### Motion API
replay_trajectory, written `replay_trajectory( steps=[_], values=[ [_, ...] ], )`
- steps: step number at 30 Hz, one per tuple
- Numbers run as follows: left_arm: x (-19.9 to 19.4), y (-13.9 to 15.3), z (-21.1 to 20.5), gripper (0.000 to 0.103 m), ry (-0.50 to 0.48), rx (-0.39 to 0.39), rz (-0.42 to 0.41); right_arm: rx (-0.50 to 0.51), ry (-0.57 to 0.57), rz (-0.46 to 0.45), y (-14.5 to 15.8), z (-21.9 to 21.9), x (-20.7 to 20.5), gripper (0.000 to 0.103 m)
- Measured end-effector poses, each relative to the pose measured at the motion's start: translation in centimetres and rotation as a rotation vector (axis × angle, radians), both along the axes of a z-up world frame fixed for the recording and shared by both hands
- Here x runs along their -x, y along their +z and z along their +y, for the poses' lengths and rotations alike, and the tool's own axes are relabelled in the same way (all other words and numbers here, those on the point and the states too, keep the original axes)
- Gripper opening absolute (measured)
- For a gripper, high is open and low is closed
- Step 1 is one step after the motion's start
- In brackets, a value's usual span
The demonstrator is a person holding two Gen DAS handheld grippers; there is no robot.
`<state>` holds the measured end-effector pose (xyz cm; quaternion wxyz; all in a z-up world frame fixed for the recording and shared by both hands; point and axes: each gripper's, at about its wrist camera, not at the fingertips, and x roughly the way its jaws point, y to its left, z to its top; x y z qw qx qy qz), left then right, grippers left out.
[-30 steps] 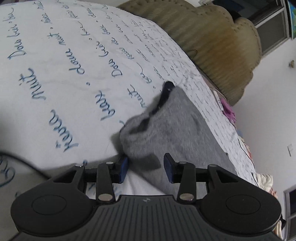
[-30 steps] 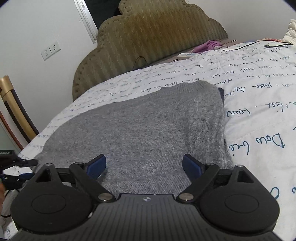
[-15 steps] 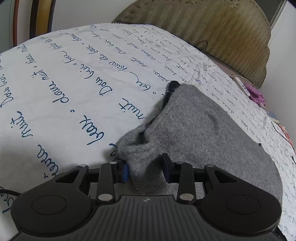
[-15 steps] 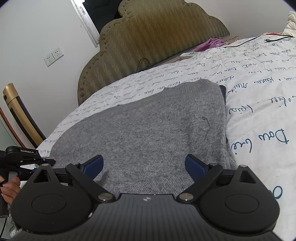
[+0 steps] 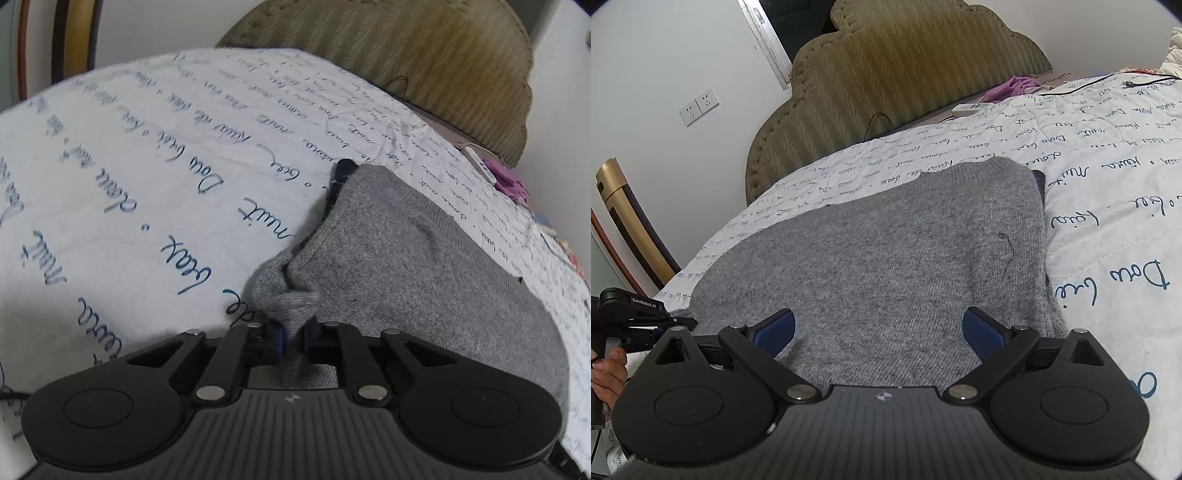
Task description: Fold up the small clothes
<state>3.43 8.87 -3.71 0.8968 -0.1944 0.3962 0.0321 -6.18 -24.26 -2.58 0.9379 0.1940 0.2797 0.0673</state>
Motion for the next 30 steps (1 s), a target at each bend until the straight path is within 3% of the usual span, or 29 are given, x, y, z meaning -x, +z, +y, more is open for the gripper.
replay_trajectory(
  steps=[4, 8, 15, 21, 26, 30],
  values=[
    [1.3, 1.3, -1.9, 0.005, -0.063, -0.148, -0.104, 0.039, -0.021, 0.043, 1.3, 0.7, -0.8, 0.099],
    [2.8, 2.6, -4.7, 0.005, -0.163, -0.311, -0.232, -0.054, 0.040, 0.029, 4.3, 1.6, -3.3, 0.099],
    [4.4, 3.0, -8.0, 0.005, -0.279, -0.430, -0.340, -0.166, 0.289, 0.241, 7.2, 7.8, -15.8, 0.099],
    [5.2, 2.8, -9.5, 0.005, -0.341, -0.479, -0.387, -0.092, 0.476, 0.339, 7.9, 16.0, -23.4, 0.098],
    [5.1, 2.1, -10.7, 0.005, -0.386, -0.497, -0.392, 0.101, 0.539, 0.430, 7.2, 22.0, -27.2, 0.094],
    [5.0, 1.9, -11.0, 0.005, -0.400, -0.501, -0.395, 0.269, 0.596, 0.456, 6.1, 25.6, -28.3, 0.072]
  ],
)
